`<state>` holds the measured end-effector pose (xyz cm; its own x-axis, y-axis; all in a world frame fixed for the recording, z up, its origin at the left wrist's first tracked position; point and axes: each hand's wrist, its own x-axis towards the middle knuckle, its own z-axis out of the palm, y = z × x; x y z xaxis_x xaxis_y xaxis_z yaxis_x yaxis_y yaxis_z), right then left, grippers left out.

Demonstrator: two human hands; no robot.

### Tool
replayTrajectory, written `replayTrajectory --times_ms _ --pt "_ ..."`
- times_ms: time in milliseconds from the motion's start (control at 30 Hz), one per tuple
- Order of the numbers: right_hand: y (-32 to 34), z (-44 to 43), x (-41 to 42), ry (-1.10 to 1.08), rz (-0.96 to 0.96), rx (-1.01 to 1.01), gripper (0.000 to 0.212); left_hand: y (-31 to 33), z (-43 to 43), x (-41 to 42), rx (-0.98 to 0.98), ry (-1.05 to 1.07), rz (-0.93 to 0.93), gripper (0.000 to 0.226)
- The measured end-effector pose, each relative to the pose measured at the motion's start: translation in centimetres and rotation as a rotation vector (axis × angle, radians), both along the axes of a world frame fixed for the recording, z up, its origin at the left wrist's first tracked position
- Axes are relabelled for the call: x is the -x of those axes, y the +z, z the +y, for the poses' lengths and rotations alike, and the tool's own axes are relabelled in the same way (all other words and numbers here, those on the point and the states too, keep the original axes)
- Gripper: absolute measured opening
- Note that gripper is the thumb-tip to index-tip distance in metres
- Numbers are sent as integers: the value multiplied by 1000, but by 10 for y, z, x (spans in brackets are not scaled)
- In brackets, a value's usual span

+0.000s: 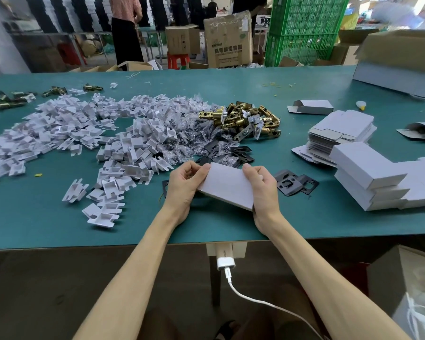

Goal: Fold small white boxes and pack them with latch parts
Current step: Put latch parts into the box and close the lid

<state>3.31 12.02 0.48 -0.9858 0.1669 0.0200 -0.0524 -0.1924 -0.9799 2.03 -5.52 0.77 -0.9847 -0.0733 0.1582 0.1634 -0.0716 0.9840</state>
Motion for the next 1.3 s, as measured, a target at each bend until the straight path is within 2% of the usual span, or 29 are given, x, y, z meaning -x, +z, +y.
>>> replayTrajectory --times_ms 100,300,800,933,1067,1200,1300 --pt "-4 0 3 -44 0 -25 30 0 2 -1 -28 -30 -17 23" --pt "-6 -1 6 -95 -21 -3 35 -1 3 0 31 -185 -44 30" --pt "0 -4 7 -67 -23 -124 38 0 -1 3 47 -254 -4 38" --pt "2 -9 2 3 8 -325 37 2 0 3 -37 -115 -45 40" --pt "7 -15 -6 38 148 -550 33 2 1 0 41 -63 -27 29" --pt "8 -19 -24 47 313 -1030 73 1 -1 0 23 -71 -40 25" --pt "10 -16 -34 107 296 -1208 98 0 -1 0 1 -81 -63 22"
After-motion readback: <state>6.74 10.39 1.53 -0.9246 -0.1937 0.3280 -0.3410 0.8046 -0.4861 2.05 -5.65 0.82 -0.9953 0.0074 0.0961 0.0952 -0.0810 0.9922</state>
